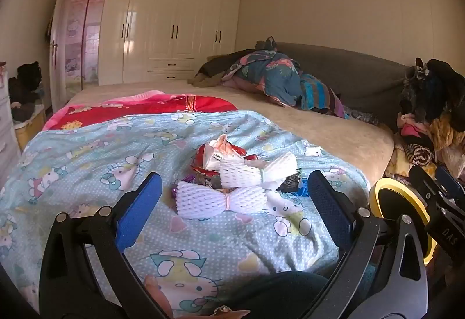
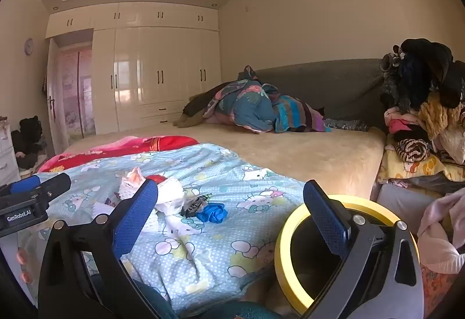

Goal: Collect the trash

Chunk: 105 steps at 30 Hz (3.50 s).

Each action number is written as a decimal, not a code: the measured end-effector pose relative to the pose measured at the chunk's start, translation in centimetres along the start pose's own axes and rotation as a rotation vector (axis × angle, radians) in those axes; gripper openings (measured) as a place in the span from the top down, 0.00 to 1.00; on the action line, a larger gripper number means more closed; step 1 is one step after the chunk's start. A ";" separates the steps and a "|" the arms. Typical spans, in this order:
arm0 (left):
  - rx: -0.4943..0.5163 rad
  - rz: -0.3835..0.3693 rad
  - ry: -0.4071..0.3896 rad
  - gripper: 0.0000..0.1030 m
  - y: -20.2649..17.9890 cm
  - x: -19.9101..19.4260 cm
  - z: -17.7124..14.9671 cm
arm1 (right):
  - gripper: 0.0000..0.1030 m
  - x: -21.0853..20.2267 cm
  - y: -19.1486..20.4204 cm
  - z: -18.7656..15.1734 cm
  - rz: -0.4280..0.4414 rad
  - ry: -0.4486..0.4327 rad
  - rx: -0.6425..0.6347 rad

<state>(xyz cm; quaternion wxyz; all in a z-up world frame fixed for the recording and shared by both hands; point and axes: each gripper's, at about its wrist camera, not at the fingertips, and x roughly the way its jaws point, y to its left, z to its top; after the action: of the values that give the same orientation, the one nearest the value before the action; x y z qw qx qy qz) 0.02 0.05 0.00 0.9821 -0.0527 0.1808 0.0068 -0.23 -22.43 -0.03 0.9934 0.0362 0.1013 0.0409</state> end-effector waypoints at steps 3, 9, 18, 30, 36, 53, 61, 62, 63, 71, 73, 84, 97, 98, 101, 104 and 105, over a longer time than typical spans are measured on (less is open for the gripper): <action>-0.003 0.001 -0.006 0.10 0.0 0.0 0.0 | 0.06 0.0 0.2 0.0 0.001 0.010 -0.009; 0.003 0.003 -0.008 0.10 0.0 0.0 0.0 | 0.06 0.0 -0.4 0.2 -0.004 0.013 0.000; 0.009 0.001 -0.014 0.10 0.0 0.0 0.0 | 0.06 0.1 0.2 0.1 -0.004 0.008 -0.020; 0.013 0.002 -0.018 0.10 0.1 0.0 0.0 | 0.06 0.1 0.4 0.1 -0.009 0.008 -0.023; 0.015 0.002 -0.021 0.10 0.1 -0.1 -0.1 | 0.06 0.1 0.4 0.1 -0.009 0.007 -0.023; 0.017 0.002 -0.024 0.10 0.1 -0.1 -0.1 | 0.06 0.1 0.4 -0.1 -0.008 0.009 -0.020; 0.017 0.002 -0.025 0.10 0.1 -0.1 -0.1 | 0.06 0.3 0.6 -1.0 -0.009 0.016 -0.015; 0.016 0.001 -0.024 0.10 0.1 -0.1 -0.1 | 0.06 0.4 0.7 -1.2 -0.009 0.018 -0.014; 0.015 0.001 -0.023 0.10 0.0 -0.3 0.0 | 0.06 0.4 0.7 -1.1 -0.010 0.018 -0.015; 0.003 -0.026 -0.012 0.10 -0.5 -0.1 0.3 | 0.06 0.7 0.8 -1.6 0.008 0.042 -0.003; -0.008 -0.037 -0.003 0.10 -0.3 0.1 0.4 | 0.06 0.9 0.8 -1.5 0.026 0.055 -0.006; -0.080 0.014 -0.002 0.10 3.3 1.5 0.9 | 0.06 3.6 3.6 -0.4 0.153 0.136 -0.037; -0.157 0.124 0.010 0.10 8.7 3.3 2.1 | 0.06 7.5 8.0 1.2 0.233 0.188 -0.084; -0.161 0.133 0.020 0.10 9.1 3.7 2.1 | 0.06 8.0 8.0 1.2 0.229 0.196 -0.083; -0.187 0.123 0.064 0.10 10.3 5.0 1.8 | 0.06 9.8 8.3 1.2 0.205 0.228 -0.092; -0.216 0.098 0.095 0.10 11.1 6.2 1.3 | 0.06 11.6 8.4 1.0 0.182 0.258 -0.091; -0.211 0.100 0.117 0.10 11.1 6.8 1.1 | 0.06 12.3 8.4 1.0 0.179 0.269 -0.083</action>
<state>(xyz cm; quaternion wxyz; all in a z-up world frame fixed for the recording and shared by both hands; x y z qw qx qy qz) 6.42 11.14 -2.56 0.9573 -0.1470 0.2386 0.0715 11.37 -13.09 -0.87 0.9638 -0.0016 0.2282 0.1379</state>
